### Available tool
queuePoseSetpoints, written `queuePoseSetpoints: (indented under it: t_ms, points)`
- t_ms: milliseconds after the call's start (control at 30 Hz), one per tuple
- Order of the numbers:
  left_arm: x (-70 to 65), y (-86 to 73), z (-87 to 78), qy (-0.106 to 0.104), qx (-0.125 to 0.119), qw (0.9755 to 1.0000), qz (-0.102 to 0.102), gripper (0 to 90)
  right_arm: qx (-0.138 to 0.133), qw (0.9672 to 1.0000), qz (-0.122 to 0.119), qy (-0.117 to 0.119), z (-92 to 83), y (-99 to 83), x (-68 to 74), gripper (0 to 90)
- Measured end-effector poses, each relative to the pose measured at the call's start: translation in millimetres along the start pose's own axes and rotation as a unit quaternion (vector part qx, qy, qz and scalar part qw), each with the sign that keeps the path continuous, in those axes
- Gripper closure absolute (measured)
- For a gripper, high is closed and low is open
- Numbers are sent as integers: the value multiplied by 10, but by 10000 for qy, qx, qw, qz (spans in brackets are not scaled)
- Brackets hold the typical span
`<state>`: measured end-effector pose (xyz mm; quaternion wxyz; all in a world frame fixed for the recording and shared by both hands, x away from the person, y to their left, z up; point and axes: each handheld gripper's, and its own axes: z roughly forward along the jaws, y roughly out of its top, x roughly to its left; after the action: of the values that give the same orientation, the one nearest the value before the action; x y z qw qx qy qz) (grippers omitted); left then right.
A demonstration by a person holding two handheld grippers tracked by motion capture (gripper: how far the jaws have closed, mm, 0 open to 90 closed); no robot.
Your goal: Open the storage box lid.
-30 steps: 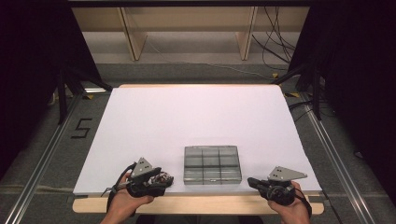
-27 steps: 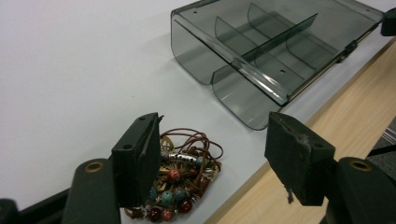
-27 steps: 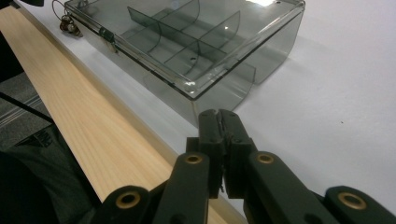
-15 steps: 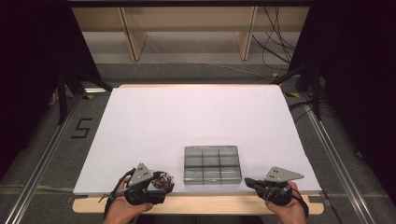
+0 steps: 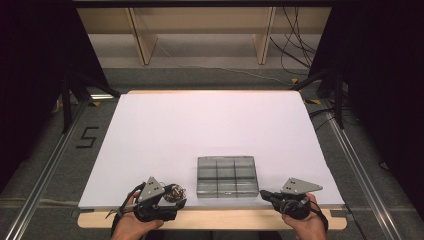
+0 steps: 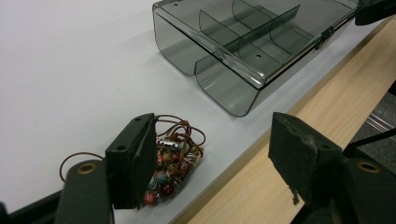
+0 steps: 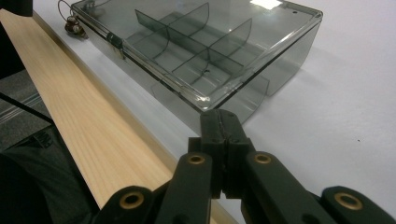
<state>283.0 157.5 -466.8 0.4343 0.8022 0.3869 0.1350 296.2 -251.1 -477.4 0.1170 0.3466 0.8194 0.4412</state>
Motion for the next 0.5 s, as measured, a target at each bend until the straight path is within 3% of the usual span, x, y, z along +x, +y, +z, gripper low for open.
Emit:
queuePoseSetpoints:
  t_ms: [100,167,267,300,333,433,467,500]
  points:
    - [-13,-2,17,-56,-83,9999,-71,322,-6,10000,-56,-40,10,5,2,900]
    - [-4,-1,11,-72,-24,9999,72,322,-8,10000,-53,-51,13,6,1,900]
    - [-6,-5,23,-77,-28,9999,97,322,-19,10000,-5,12,11,7,6,900]
    - [-2,-5,17,-85,12,9999,119,322,2,9998,172,22,0,6,35,900]
    - [-7,-7,24,-87,-30,9999,68,323,-106,9999,2,70,3,16,6,900]
    - [-5,-6,24,-74,-14,10000,52,323,-202,9998,-70,-32,-3,29,13,900]
    - [-5,-8,24,-75,-11,10000,52,323,-173,9998,96,39,-8,31,29,900]
    - [-4,-9,23,-77,-14,10000,62,323,-195,9998,76,23,-11,35,24,900]
